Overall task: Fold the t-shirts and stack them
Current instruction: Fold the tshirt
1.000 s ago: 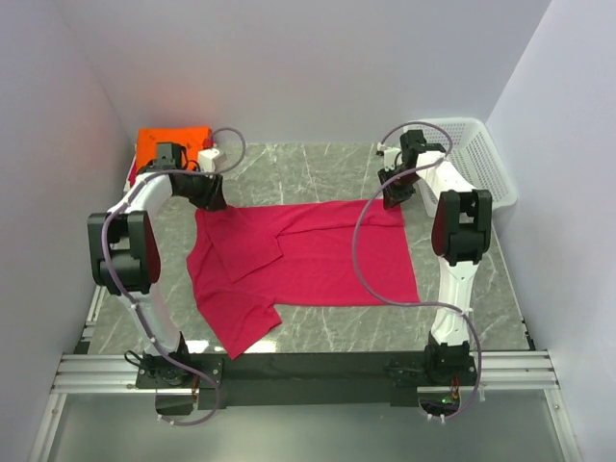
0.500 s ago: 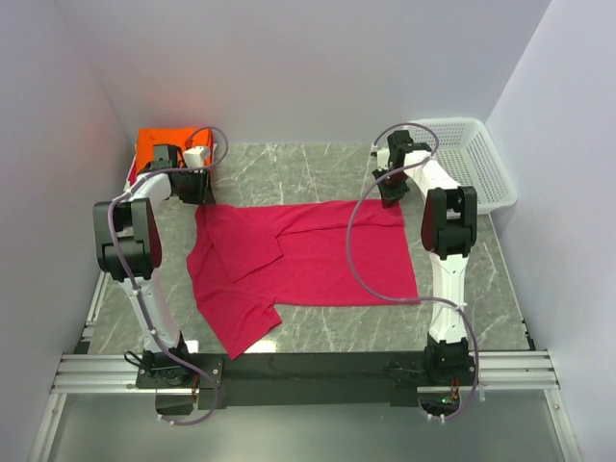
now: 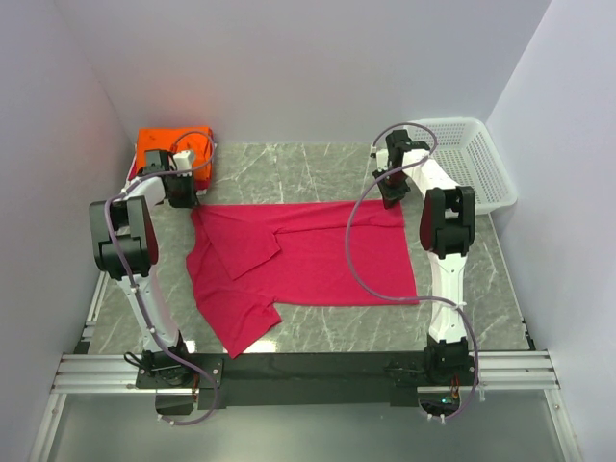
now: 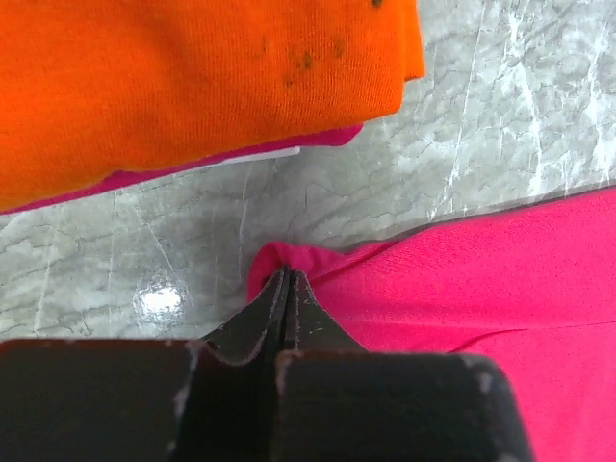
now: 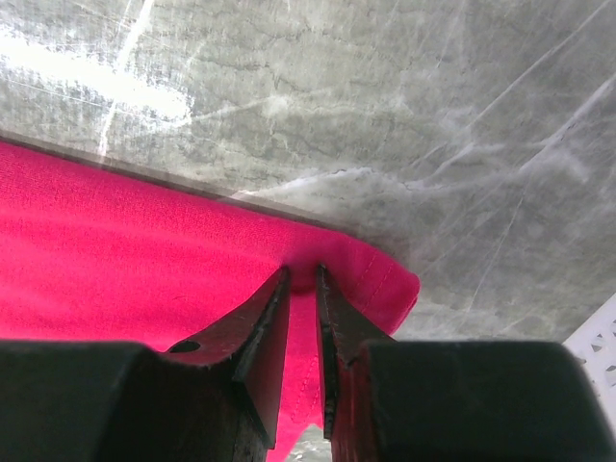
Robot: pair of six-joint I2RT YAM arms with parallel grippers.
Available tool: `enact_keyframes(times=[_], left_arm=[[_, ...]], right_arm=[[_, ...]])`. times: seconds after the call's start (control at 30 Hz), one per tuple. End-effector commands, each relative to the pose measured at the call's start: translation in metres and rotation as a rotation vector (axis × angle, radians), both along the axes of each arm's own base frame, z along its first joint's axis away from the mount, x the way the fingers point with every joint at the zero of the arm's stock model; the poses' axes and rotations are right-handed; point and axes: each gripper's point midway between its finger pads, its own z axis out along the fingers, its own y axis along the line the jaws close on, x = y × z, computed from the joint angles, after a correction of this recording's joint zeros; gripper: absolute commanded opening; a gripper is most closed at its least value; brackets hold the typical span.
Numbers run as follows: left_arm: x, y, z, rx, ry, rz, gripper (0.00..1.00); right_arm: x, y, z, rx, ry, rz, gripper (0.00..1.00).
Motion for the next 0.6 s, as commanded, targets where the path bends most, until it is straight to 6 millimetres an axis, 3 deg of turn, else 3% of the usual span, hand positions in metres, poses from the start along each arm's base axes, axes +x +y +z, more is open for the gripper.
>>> enact_keyframes(times=[0.0,0.13,0.23,0.3,0.33,0.4,0.57], left_arm=[[0.011,0.006,0.018,0.012,-0.067,0.022,0.06],[0.010,0.002,0.027,-0.017,-0.092,0.015,0.29],[0.008,-0.003,0.047,-0.031,-0.145,-0.005,0.37],[0.001,-0.009,0.052,-0.041,-0.163,-0.040,0.37],[0.000,-0.011,0.063,-0.035,-0.194,-0.052,0.37],[-0.007,-0.019,0.066,-0.034,-0.197,-0.097,0.37],[-0.022,-0.035,0.071,-0.004,-0.204,-0.168,0.36]], right_arm=[[-0.002,-0.004,0.004,-0.034,0.004,0.009,0.24],[-0.002,0.000,0.018,-0.010,-0.036,0.019,0.26],[0.002,0.003,0.039,0.008,-0.102,0.024,0.34],[0.003,0.005,0.058,0.025,-0.149,0.031,0.35],[0.000,0.007,0.059,0.040,-0.153,0.038,0.36],[-0.001,0.008,0.069,0.042,-0.167,0.050,0.36],[-0.014,0.014,0.060,0.031,-0.105,0.090,0.34]])
